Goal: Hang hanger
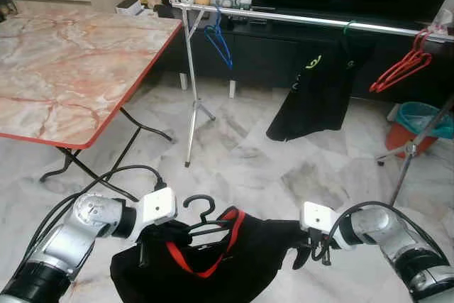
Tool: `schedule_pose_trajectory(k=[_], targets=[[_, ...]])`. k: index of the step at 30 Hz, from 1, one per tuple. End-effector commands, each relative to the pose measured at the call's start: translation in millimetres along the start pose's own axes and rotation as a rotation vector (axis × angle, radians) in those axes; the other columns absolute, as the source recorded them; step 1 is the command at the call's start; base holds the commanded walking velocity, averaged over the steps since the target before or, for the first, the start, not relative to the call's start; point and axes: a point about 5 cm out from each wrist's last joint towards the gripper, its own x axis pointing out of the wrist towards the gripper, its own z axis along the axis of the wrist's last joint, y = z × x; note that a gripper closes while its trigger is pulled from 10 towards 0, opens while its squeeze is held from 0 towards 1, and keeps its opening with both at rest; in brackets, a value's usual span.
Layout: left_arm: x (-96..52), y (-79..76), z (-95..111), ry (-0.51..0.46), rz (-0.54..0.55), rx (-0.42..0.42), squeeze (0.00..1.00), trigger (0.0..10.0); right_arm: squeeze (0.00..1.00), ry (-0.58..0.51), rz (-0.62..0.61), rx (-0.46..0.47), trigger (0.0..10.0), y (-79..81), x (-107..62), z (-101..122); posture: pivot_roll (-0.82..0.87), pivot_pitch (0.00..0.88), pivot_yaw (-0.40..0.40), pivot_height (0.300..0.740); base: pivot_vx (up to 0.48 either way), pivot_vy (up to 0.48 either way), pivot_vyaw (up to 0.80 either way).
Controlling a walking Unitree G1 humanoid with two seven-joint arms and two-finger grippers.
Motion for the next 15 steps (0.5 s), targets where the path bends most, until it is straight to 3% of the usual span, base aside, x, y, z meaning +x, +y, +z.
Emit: schedule_pose_trajectory(k=[1,9,15], targets=[[-7.3,-1.1,-1.8,0.006,0.004,0.004,0.00,10.0,0.00,0.011,-0.002,-0.009,0.0,-1.1,-3.7,-1.4,0.09,0.000,-0.025,0.740,0.000,0.000,0.00],[-29.9,-11.9,-15.0,-0.001,0.024,-0.071,0.00,10.0,0.00,0.025,-0.019,-0.004,0.0,-2.8,-7.7,-4.5,0.10,0.000,-0.021,0.740,0.000,0.000,0.00],[-57.4,-18.1,-21.2,-0.035,0.058,-0.143,0.00,10.0,0.00,0.038,-0.043,0.004,0.0,-5.2,-11.5,-7.2,0.10,0.000,-0.016,0.740,0.000,0.000,0.00]])
